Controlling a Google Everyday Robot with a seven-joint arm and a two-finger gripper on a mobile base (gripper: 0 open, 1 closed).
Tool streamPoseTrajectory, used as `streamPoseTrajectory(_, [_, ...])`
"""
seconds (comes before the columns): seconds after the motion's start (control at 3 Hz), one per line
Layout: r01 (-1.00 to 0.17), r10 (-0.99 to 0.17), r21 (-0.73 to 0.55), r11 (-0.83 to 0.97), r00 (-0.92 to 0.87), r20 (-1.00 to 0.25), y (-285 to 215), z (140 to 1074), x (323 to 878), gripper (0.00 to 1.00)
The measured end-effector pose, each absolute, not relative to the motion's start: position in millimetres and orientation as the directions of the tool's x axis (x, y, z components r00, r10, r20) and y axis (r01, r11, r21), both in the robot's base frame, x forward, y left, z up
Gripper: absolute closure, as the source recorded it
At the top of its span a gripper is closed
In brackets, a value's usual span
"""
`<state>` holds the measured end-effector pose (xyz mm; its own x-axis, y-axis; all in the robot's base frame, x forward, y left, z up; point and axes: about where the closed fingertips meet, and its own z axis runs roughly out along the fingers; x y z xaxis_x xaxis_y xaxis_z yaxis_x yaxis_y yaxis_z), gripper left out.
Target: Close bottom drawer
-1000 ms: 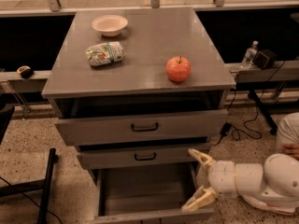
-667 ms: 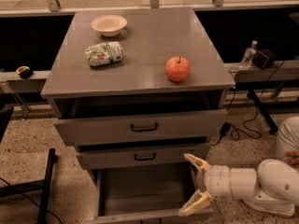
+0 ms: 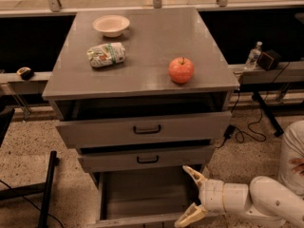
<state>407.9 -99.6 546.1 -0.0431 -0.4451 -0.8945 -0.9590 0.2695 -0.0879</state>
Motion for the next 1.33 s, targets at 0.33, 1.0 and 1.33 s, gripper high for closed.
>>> streamPoseTrajectory(0.33, [-0.935,-0.556,-0.212,0.284,0.019,-0.831,-95.8,492.2,406.2,0.00])
streamPoseTrajectory(1.0, [-0.867,-0.469,-0.261,0.424,0.037,-0.883,-125.1,445.0,432.4,0.00])
streamPoseTrajectory(1.33, [-0.879,-0.470,-0.249,0.407,0.032,-0.882,-125.1,435.8,433.2,0.00])
